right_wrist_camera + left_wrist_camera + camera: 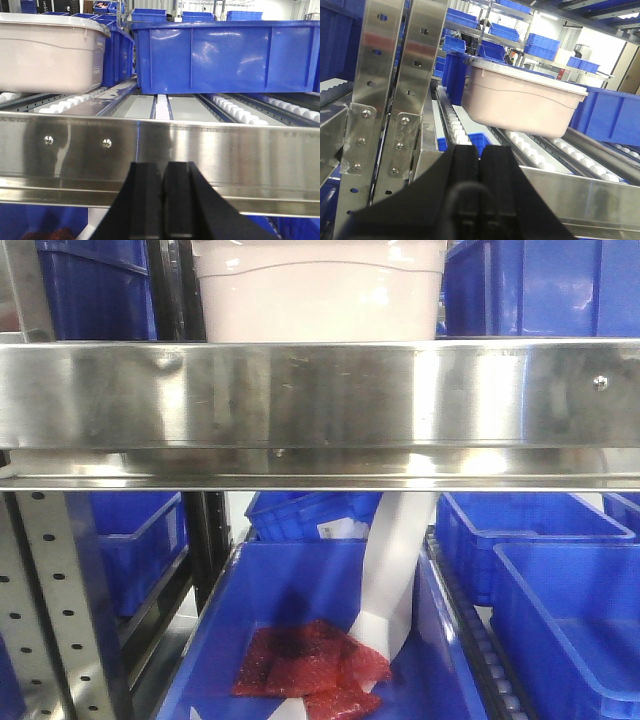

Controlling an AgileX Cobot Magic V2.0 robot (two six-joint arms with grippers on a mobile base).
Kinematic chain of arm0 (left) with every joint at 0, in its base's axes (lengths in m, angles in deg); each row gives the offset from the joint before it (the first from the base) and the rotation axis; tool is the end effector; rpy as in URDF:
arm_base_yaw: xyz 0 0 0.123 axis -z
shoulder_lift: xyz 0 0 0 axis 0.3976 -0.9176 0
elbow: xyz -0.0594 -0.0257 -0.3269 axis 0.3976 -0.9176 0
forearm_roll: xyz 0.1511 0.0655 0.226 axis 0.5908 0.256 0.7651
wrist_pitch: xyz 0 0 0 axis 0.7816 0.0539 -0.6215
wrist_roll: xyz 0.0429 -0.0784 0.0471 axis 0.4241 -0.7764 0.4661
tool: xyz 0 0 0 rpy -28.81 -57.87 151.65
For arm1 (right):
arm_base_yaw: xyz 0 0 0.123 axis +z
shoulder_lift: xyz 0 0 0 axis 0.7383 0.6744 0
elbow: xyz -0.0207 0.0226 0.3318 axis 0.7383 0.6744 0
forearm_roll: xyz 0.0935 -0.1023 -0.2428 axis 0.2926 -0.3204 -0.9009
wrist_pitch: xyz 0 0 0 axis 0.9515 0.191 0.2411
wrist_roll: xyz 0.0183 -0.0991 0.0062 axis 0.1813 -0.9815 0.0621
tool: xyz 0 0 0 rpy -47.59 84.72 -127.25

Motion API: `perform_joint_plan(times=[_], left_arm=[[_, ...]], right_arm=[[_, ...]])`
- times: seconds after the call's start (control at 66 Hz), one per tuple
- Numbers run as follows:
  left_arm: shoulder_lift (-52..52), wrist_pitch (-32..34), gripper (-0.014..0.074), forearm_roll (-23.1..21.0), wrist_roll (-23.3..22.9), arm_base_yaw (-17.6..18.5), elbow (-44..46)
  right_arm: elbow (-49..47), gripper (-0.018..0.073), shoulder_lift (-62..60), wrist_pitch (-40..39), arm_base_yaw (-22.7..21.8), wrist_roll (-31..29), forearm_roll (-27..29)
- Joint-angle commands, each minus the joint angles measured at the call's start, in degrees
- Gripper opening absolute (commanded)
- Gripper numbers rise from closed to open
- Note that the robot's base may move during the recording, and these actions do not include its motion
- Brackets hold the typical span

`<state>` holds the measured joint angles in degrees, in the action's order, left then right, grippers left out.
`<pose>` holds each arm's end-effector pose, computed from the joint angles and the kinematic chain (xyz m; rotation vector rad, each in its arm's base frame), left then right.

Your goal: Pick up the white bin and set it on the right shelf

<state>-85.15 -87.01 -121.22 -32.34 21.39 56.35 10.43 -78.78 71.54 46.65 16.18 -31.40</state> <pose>0.0199 -0.0256 0.2891 -0.0062 1.4777 -0.3801 0.0461 -0.0008 0.2044 0.0211 1.4944 -0.0042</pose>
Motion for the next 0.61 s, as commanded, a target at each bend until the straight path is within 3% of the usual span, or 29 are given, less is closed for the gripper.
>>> perform_joint_plan(times=[0.0, 0.394, 0.591], left_arm=[[-0.71, 3.30, -0.0118, -1.34, -0.42, 0.18, 1.45], [-0.71, 3.30, -0.0118, -1.34, -0.42, 0.18, 1.45], [-0.71, 5.64, -0.0118, 1.54, -0.42, -1.50, 0.86]], right_arm=[[-0.05, 0.0032, -0.95, -5.47, -0.42, -0.47, -0.83], [-0.05, 0.0032, -0.95, -5.47, -0.42, -0.47, -0.83], [-0.05, 0.0032, -0.95, -5.47, -0.42, -0.47, -0.83]])
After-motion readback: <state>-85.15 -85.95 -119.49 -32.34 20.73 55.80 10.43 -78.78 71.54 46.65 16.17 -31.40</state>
